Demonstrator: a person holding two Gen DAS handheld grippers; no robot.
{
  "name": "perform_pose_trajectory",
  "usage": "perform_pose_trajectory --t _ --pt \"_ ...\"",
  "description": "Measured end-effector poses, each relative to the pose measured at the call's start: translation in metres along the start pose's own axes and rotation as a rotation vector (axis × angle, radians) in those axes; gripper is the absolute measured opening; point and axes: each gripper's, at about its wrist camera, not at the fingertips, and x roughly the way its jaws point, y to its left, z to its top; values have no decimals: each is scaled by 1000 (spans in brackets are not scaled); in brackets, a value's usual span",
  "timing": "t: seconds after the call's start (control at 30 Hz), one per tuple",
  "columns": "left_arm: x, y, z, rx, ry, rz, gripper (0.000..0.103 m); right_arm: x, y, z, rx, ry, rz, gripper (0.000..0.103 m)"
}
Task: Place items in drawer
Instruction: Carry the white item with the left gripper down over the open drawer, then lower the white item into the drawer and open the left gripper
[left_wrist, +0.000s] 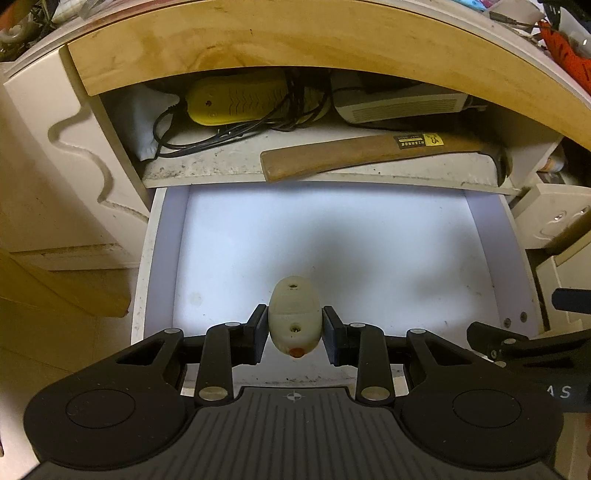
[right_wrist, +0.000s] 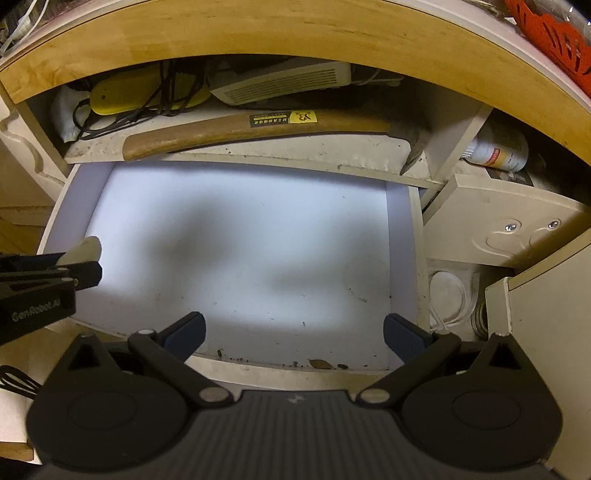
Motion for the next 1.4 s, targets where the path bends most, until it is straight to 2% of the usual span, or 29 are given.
perform_pose_trajectory --t 0.43,0.9,1.4 --pt "33 -4 4 42 74 -4 29 30 -1 12 1 94 4 103" --pt "82 0 10 8 201 -30 29 85 4 23 11 198 7 103" --pt "110 9 5 -32 288 -37 29 99 9 24 22 232 38 103"
